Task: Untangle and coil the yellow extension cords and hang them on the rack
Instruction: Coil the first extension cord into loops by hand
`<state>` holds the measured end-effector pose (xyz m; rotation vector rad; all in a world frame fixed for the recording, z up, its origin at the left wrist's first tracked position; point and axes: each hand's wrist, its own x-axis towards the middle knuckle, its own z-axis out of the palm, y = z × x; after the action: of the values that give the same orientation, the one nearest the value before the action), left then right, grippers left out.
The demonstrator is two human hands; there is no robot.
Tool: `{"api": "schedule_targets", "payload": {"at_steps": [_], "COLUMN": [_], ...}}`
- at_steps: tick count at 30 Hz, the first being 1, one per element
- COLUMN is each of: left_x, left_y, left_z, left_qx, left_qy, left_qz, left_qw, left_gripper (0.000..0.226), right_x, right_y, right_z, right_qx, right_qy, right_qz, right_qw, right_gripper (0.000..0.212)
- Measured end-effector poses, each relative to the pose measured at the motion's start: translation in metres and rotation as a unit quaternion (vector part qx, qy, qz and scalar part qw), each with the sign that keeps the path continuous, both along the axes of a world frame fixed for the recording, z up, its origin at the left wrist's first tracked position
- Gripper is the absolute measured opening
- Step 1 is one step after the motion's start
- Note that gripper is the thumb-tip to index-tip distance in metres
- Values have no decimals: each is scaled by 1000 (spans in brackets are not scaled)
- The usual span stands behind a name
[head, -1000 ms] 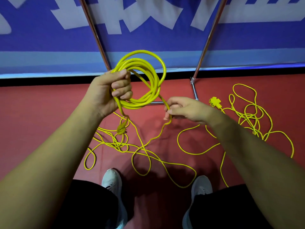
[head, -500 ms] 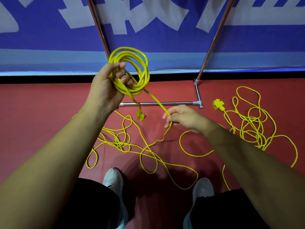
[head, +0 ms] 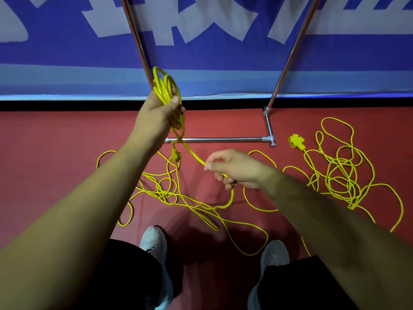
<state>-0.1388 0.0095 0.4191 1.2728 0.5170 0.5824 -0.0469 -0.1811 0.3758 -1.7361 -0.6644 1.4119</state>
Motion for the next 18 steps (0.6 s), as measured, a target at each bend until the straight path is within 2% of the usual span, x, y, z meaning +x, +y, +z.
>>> {"api": "schedule_targets", "payload": {"at_steps": [2, 4, 6, 10, 13, 16, 18], "left_x": [-1, -1, -2, -5, -9, -8, -6], "left_y": [0, -3, -7, -10, -16, -35, -41], "left_z": [-6, -11, -14, -20, -22, -15, -10], "left_qx": [89, 198, 266, 289, 270, 203, 147], "left_qy": [65, 132, 177, 216, 261, 280, 252], "left_qz": [5, -4, -24, -131, -219, -274, -315], "left_qw": [994, 971, 947, 923, 901, 897, 903], "left_gripper": [17, 19, 16, 21, 12, 31, 55], "right_x": [-2, 0, 5, 23, 37, 46, 49], "right_y": [1, 1, 1, -2, -5, -4, -4], "right_z": [14, 27, 37, 48, 53, 55, 55], "right_qx": [26, 53, 87, 151, 181, 194, 194], "right_qy": [-19, 3, 26, 22, -13, -57, -85], "right_qz": [53, 83, 82, 32, -8, -39, -65], "right_qw": [998, 995, 992, 988, 983, 979, 975], "right_gripper": [19, 21, 28, 27, 24, 21, 20]}}
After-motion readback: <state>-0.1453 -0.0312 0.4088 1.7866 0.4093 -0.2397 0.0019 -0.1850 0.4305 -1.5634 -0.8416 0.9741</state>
